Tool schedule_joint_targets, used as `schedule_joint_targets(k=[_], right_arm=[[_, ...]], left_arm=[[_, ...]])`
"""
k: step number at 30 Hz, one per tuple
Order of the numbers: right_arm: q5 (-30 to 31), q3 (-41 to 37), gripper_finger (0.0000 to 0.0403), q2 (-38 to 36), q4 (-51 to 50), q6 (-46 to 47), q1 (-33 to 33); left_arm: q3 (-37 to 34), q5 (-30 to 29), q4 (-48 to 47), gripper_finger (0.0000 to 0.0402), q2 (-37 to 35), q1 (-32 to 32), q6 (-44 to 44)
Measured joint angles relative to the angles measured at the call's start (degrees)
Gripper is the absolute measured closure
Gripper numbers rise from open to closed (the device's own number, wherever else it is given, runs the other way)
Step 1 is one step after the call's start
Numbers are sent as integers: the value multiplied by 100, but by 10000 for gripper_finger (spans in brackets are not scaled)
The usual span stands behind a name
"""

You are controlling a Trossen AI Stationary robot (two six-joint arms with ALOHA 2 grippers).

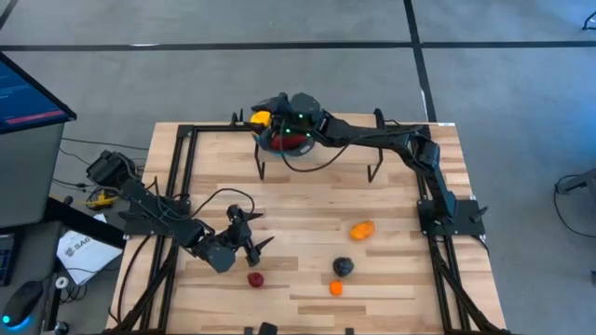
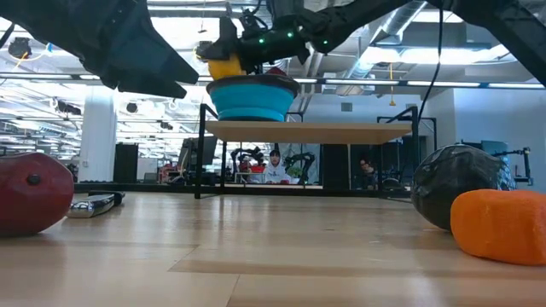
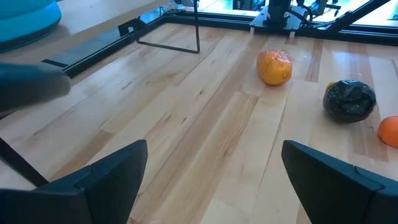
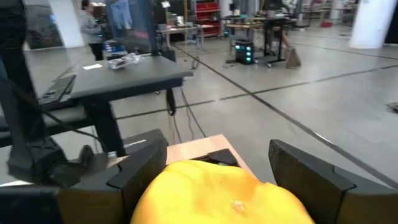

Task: Pick & Place Fruit
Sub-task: Put the yellow pepper into the blue strainer bowl on the shelf, then put the yellow mango into the blue strainer bowl on the shelf

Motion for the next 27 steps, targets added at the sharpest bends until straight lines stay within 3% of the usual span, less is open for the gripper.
schedule_joint_targets(k=[6,17,27], right_arm=[[336,0,126,0,-182,-196,30],[333,0,69,0,-391,-462,47],[326,-7,77,-419,-495,-804,145]], left_arm=[[0,0,20,37,0,0,0],[0,0,33,37,0,0,13],[0,2,57,37,0,0,20]])
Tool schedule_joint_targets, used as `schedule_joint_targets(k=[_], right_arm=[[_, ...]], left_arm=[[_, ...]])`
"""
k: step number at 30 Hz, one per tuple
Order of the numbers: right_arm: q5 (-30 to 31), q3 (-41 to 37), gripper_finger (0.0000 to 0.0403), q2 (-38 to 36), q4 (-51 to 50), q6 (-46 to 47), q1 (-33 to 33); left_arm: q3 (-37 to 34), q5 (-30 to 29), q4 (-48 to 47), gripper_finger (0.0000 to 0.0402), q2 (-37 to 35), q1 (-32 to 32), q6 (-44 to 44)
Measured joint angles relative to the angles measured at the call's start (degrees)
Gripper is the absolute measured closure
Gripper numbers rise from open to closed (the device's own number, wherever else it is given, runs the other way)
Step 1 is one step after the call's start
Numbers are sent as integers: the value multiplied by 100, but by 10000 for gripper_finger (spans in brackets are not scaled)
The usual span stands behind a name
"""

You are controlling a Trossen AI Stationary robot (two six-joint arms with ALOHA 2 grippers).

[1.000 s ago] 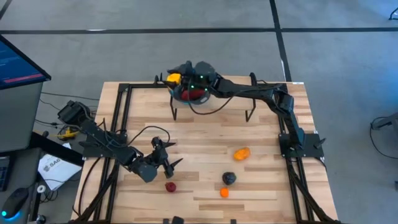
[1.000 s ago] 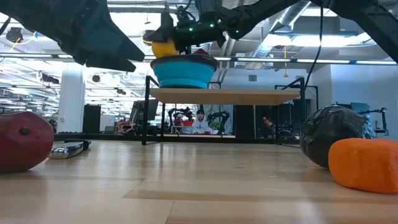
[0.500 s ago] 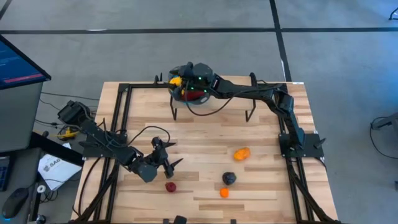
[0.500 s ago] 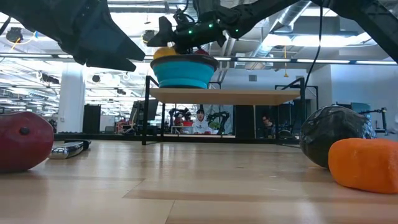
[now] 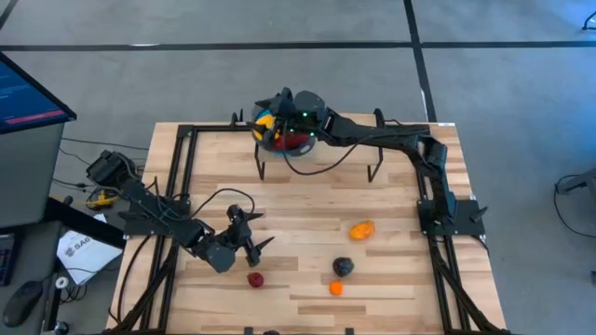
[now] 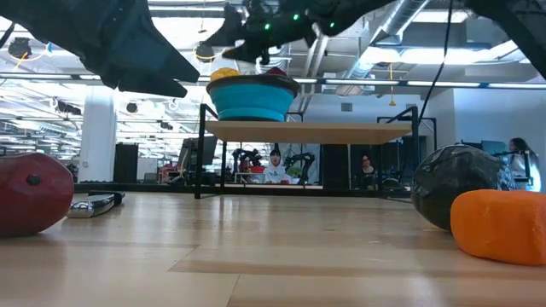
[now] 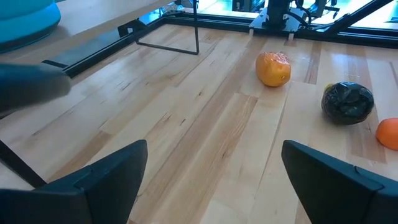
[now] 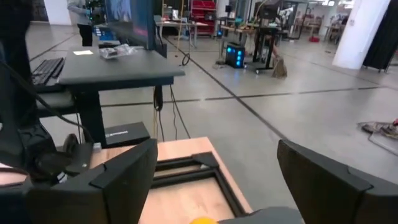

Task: Pick & Place Fruit
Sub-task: Put the yellow mango into the blue strainer bowl on the shelf

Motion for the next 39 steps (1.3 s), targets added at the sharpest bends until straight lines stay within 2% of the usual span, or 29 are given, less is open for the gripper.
schedule_joint_targets(k=[4,8,13,17,21,24,30,35,39], right_arm=[[2,0,83,-410,-393,-13,67],[43,2,92,-1121,-1517,-413,341],[755,11,110,-1970,-3543,-1184,1268],[1361,-193,124,-2443,-5029,-1007,2135],[1779,-1104,129,-2911,-5983,-98,2919],[1785,-2080,130,-3370,-6273,919,3431],[1033,-3928,130,-4132,-6498,2449,4338],[993,-4858,130,-4221,-6639,2545,4648],[999,-5153,127,-3979,-6626,2217,4355]], left_arm=[[0,-2,2,37,0,0,0],[0,-2,0,37,0,-7,0],[0,0,2,37,0,-26,-2],[0,0,2,37,0,-26,0],[0,0,2,37,0,-26,0],[0,-2,4,37,0,-26,0],[0,-2,17,37,0,-9,-2],[0,-5,50,37,0,11,-4],[0,-24,61,37,0,76,-17]])
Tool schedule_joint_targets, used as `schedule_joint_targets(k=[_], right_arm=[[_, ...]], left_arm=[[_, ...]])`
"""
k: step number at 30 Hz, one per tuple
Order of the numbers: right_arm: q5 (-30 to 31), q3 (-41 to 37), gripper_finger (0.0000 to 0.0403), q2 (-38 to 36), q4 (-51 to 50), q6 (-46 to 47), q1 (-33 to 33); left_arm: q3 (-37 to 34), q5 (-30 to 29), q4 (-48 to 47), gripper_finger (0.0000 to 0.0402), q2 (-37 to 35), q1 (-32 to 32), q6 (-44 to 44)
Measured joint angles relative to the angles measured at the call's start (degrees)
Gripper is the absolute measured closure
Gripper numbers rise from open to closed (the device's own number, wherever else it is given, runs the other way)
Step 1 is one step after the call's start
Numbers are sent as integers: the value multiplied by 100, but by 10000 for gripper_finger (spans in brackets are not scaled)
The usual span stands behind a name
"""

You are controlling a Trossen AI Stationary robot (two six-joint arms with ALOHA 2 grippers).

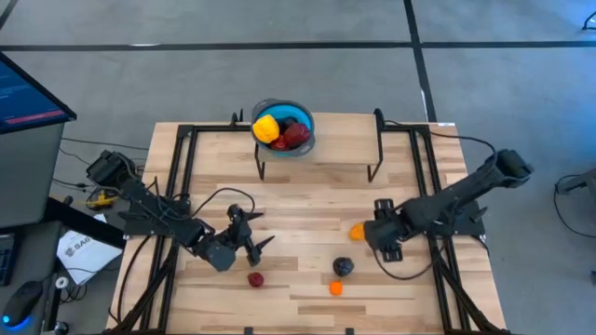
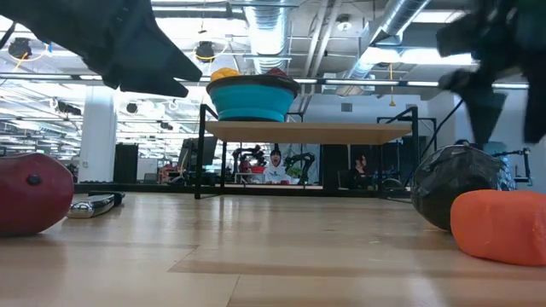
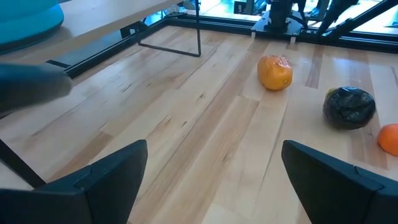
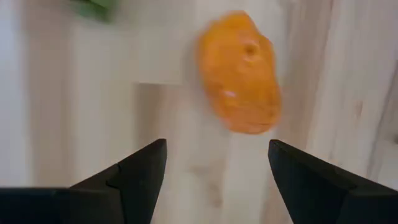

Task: Pick & Place Fruit
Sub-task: Put the yellow mango into the blue strainer bowl on the shelf

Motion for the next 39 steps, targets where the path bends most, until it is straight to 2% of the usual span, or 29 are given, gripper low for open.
schedule_joint_targets(k=[8,12,16,20,24,27,28,33,39], right_arm=[[-78,-64,78,876,63,-1302,-714],[58,-68,57,1371,421,-1591,-816],[144,-68,54,1699,928,-1864,-726],[138,-66,85,1782,1133,-1841,-671],[86,-67,145,1732,1097,-1486,-671],[-196,59,192,1638,1143,-1224,-676],[-260,153,204,1613,1135,-1151,-676],[-234,1138,205,1491,1376,-1185,-772],[296,2888,179,1491,2003,-2171,-1514]], left_arm=[[0,33,87,37,0,151,-2],[0,56,95,37,2,152,-2],[0,73,101,37,2,152,-2],[0,190,113,37,2,152,-2],[0,258,122,37,2,152,2],[0,260,122,37,2,152,44],[0,260,122,37,2,152,48],[0,262,122,37,2,152,52],[0,262,131,37,2,152,56]])
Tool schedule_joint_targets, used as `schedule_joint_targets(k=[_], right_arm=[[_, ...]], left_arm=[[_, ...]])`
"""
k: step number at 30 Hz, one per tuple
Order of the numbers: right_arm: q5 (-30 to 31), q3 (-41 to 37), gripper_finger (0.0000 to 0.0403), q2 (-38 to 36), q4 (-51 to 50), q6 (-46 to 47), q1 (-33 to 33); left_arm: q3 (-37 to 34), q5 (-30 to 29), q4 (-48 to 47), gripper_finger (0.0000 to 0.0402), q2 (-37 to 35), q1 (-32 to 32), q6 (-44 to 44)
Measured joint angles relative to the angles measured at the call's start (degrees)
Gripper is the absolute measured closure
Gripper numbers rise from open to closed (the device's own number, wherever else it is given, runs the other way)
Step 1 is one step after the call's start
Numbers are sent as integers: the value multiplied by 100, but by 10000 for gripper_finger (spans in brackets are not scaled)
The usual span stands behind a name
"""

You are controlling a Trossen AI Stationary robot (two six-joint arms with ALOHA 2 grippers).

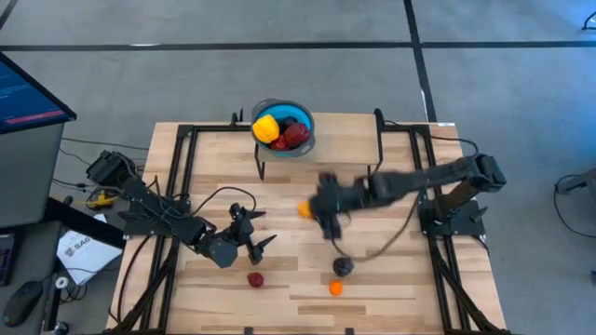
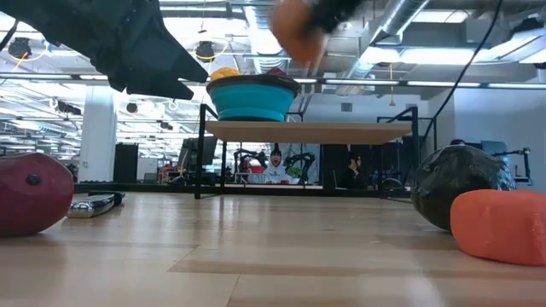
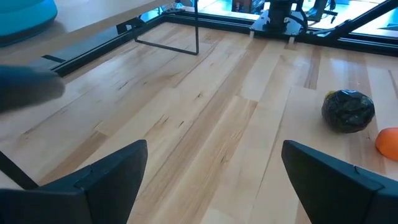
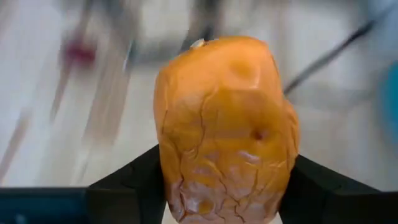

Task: Pick & Place Fruit
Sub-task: Put the yellow mango into the blue strainer bowl on the shelf

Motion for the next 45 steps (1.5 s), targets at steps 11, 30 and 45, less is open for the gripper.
schedule_joint_targets(k=[11,30,45], right_arm=[[-1654,1011,182,241,3405,-892,-2524],[-3539,1260,175,1928,4336,882,-4320],[-3641,1260,128,1980,4020,732,-4300]], left_arm=[[0,2,42,37,0,0,-10],[-2,9,274,37,0,-2,-6],[-2,-219,313,37,0,0,5]])
